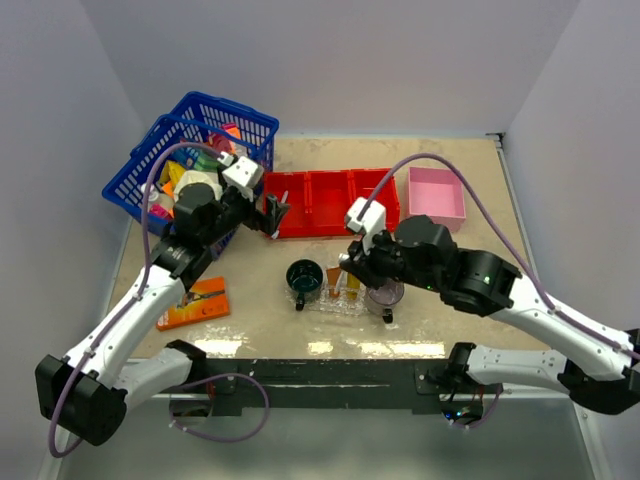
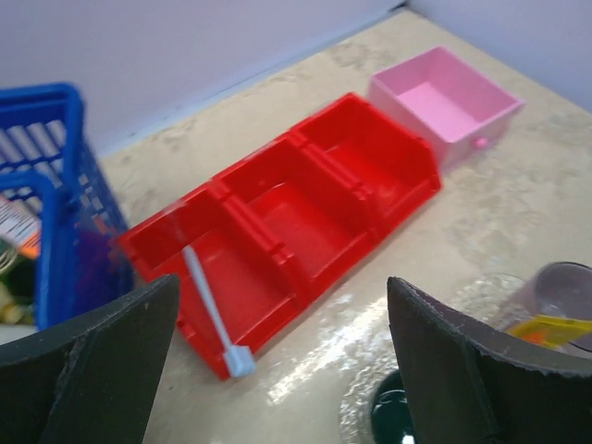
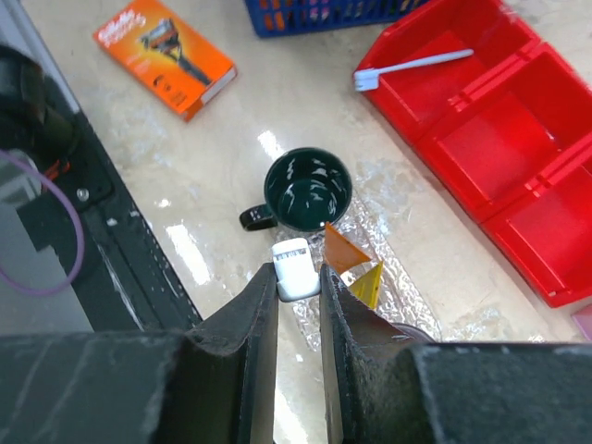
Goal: Prepare toiletry sets of a toothbrush and toothpaste on the tray
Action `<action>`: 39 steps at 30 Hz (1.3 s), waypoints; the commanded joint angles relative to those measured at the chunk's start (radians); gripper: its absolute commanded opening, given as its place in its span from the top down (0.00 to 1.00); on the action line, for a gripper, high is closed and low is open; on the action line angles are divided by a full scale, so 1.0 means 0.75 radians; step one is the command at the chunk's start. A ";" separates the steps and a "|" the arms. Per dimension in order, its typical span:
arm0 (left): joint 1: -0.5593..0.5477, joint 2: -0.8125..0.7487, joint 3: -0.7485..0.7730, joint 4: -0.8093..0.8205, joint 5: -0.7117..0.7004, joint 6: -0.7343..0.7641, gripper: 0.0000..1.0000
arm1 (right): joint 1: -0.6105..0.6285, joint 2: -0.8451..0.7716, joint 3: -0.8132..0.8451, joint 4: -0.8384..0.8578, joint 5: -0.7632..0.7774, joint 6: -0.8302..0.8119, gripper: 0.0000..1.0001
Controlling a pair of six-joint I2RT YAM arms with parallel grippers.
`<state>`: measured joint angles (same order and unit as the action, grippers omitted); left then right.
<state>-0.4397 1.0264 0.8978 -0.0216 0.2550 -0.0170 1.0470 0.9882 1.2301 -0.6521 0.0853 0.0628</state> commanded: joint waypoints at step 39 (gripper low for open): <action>0.077 0.010 -0.068 0.041 -0.183 0.002 0.02 | 0.404 0.384 0.002 0.068 0.322 -0.374 1.00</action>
<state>-0.3862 1.0332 0.8371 -0.0322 0.1249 -0.0158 1.3304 1.2808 1.2472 -0.6571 0.2787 -0.1925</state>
